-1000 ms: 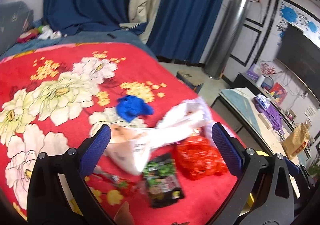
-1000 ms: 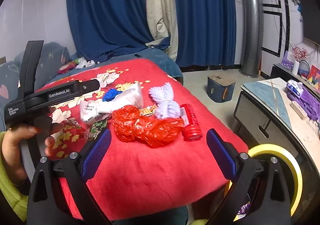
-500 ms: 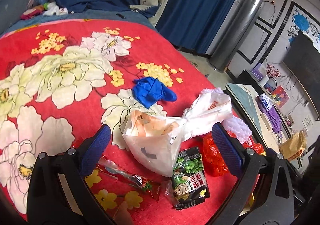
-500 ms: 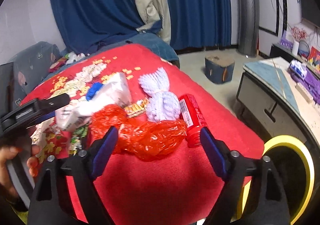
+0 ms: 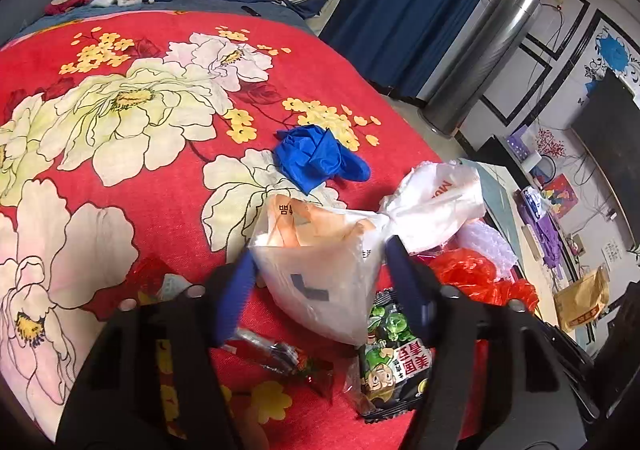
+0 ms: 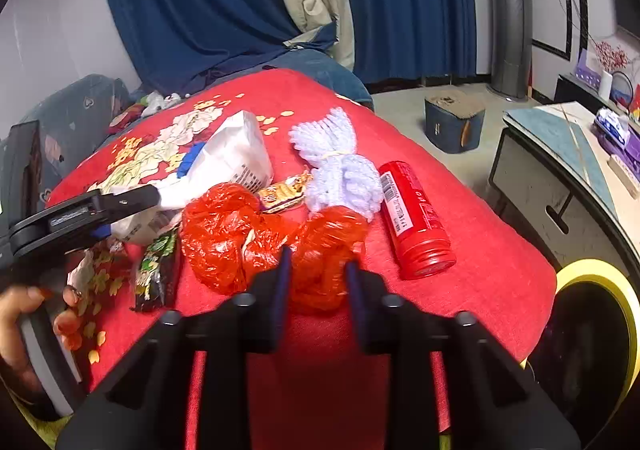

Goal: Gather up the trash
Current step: 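Grasp the red mesh bag with the right tool while the left tool grasps the white plastic bag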

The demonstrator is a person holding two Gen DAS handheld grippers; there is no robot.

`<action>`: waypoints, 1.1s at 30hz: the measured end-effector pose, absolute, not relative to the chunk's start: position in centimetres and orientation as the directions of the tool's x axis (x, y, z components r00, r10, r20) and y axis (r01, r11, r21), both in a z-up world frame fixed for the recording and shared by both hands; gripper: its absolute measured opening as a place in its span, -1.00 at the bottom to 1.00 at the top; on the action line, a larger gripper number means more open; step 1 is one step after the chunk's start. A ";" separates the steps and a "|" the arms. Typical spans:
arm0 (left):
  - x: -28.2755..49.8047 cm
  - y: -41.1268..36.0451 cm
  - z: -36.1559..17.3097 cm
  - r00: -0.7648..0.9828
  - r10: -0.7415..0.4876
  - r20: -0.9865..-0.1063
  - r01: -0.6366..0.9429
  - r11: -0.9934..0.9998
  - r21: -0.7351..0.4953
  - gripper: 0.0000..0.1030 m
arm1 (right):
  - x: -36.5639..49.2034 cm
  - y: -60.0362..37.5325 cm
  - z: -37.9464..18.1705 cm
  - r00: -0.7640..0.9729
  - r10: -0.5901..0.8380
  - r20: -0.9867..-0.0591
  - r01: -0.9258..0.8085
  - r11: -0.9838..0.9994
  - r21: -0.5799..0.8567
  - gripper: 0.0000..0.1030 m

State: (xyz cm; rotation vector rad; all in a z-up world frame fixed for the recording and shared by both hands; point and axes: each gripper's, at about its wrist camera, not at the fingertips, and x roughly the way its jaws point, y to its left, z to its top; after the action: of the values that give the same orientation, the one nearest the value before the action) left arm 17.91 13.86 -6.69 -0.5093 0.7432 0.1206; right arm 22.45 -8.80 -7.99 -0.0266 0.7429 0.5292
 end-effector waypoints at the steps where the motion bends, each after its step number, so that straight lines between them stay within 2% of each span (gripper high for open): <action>1: 17.8 13.8 -6.7 0.735 -0.073 -0.674 -0.280 0.873 -0.400 0.01 | 22.3 -8.8 -7.9 0.613 0.451 -0.649 -0.471 0.868 0.158 -0.66; 8: 17.7 13.6 -6.3 0.742 -0.071 -0.666 -0.265 0.882 -0.390 -0.51 | 21.2 -9.3 -7.4 0.616 0.470 -0.632 -0.483 0.859 0.168 -0.78; 20: 16.7 14.0 -3.4 0.800 -0.058 -0.597 -0.232 0.888 -0.397 -0.56 | 19.1 -10.8 -5.6 0.641 0.510 -0.573 -0.494 0.846 0.200 -0.84; 33: 15.6 11.5 0.2 0.850 -0.061 -0.523 -0.149 0.925 -0.350 -0.56 | 17.1 -12.8 -2.1 0.691 0.527 -0.494 -0.500 0.843 0.198 -0.85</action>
State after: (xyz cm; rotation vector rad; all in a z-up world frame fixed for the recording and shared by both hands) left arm 15.64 11.50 0.16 -0.3925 0.5565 0.0475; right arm 17.08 -12.82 -2.14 0.0492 0.5676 0.5742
